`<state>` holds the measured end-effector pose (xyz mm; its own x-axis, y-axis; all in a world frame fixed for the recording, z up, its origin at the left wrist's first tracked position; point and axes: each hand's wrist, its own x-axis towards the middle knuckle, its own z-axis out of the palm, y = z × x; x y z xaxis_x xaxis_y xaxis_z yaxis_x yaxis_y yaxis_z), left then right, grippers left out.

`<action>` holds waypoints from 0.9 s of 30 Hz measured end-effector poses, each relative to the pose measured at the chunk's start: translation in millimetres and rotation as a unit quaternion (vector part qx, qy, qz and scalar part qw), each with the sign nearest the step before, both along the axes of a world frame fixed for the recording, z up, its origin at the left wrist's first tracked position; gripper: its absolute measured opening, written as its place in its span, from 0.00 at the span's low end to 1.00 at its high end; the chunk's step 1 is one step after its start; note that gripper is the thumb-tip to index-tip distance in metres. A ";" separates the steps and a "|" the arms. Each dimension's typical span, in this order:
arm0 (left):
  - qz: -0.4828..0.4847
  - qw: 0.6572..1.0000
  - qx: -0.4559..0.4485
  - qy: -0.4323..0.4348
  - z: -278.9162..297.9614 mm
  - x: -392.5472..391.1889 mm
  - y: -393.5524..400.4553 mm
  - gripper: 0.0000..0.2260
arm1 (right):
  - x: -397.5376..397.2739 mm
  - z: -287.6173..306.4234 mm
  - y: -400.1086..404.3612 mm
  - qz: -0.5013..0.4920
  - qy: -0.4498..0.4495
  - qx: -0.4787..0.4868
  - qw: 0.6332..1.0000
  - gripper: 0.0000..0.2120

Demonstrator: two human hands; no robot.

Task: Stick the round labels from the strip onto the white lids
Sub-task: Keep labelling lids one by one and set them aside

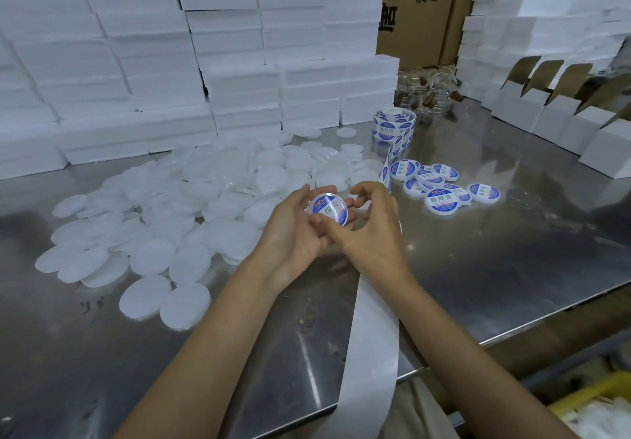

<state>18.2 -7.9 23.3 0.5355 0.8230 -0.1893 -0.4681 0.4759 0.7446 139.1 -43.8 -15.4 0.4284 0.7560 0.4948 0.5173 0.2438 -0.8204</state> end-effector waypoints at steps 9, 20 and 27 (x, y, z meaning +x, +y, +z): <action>-0.062 0.997 0.007 -0.035 -0.5 3.8 -7.8 0.19 | 9.8 4.5 3.7 -0.046 -0.005 0.058 0.997 0.15; -0.042 0.999 0.010 -0.019 2.8 6.4 -11.0 0.18 | 1.0 6.9 -0.8 -0.039 -0.015 0.038 0.998 0.22; -0.067 0.996 0.040 -0.039 3.1 7.7 -13.6 0.12 | 6.6 7.0 -0.6 -0.045 -0.012 0.057 0.997 0.11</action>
<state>25.9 -21.5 26.4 0.6513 0.7546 -0.0795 -0.4625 0.4779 0.7468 145.7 -44.4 -8.3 0.4796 0.6531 0.5860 0.5605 0.2858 -0.7773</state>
